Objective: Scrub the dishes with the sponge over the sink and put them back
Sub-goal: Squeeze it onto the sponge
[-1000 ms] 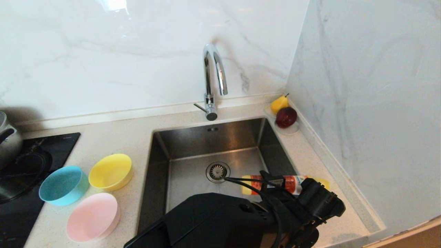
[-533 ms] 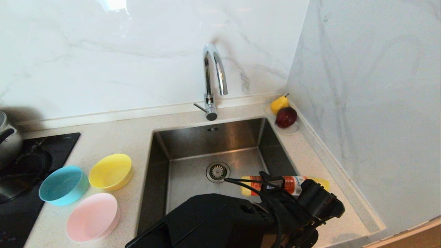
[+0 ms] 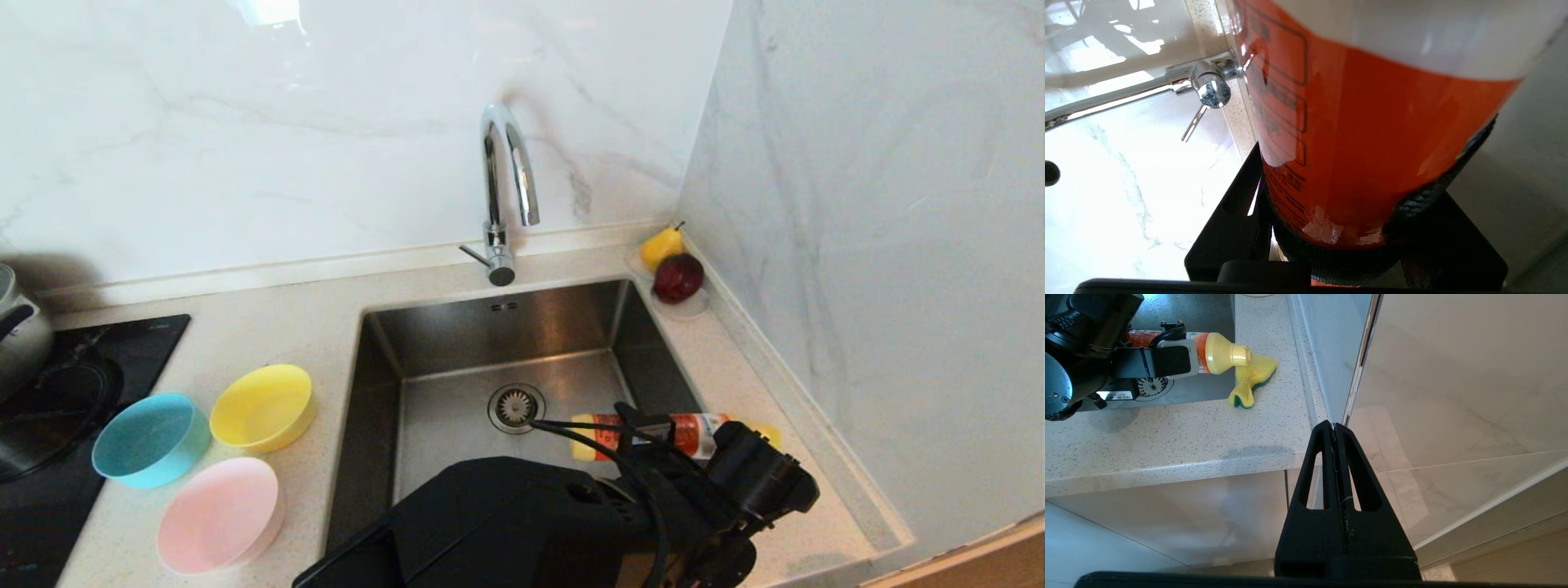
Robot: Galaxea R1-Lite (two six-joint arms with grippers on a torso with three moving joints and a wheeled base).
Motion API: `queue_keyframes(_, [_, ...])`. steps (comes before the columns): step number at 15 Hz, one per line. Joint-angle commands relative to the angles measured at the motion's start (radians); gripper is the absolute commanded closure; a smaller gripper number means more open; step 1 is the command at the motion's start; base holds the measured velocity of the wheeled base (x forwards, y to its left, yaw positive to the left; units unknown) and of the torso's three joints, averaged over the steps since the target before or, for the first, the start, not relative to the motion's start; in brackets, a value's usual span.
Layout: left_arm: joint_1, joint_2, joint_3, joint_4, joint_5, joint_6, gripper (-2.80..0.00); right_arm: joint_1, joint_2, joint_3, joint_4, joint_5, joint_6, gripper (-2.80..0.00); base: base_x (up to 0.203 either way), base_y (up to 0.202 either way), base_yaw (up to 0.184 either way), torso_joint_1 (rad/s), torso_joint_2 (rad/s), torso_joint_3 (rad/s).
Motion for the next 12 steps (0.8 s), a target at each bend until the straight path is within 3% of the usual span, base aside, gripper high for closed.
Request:
queue_keyframes(1, [0.0,-0.009,0.0,0.005,0.006,0.009,0.0,-0.001,0.001,0.0,0.0,0.001,0.0,0.0,0.0,0.0,0.0,0.0,0.0,0.0])
queue_keyframes(12, [-0.002,-0.004,0.003,0.006,0.007,0.014,0.0,0.0,0.001,0.0,0.0,0.001,0.0,0.0,0.0,0.0,0.0,0.0,0.0,0.0])
